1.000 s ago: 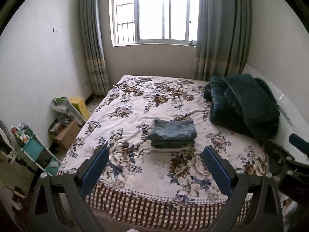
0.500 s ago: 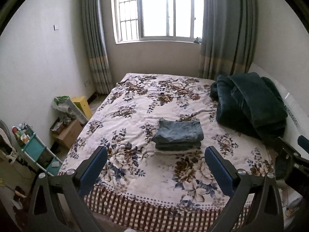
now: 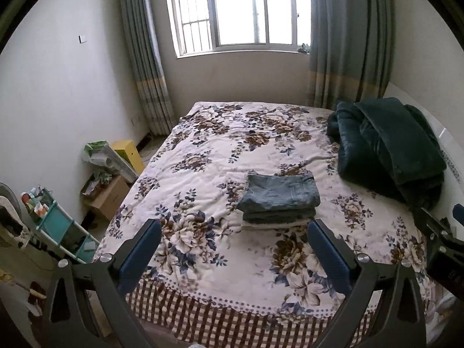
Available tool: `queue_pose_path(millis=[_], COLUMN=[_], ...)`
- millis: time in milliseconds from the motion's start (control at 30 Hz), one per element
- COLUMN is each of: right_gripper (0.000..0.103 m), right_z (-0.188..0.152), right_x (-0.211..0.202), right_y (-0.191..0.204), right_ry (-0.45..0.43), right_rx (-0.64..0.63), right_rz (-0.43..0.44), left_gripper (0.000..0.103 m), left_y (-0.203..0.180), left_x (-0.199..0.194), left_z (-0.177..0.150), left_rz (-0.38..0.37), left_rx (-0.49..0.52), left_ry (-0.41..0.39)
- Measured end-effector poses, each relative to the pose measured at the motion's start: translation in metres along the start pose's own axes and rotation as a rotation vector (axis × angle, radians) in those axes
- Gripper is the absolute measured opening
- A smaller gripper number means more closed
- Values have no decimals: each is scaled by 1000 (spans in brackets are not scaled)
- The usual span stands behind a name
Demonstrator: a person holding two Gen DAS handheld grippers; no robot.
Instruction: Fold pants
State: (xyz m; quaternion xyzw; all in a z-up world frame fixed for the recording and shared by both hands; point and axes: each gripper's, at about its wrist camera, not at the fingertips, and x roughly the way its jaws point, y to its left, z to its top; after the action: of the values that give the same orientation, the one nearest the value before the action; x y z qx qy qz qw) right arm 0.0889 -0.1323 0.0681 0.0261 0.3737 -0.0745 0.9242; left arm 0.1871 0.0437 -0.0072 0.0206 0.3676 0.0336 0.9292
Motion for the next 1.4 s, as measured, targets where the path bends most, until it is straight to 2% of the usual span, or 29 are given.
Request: queue_pose_path(millis=[1400], right_gripper=[101], right_z=[-13], right_x=[15], right_y=[21], right_ry=[-13], right_rx=[1], right_rz=[27], left_gripper=[103], left_y=[-3], left_x=[5], left_z=[5], left_rz=[3], left_rx=[14], left_ry=[-28])
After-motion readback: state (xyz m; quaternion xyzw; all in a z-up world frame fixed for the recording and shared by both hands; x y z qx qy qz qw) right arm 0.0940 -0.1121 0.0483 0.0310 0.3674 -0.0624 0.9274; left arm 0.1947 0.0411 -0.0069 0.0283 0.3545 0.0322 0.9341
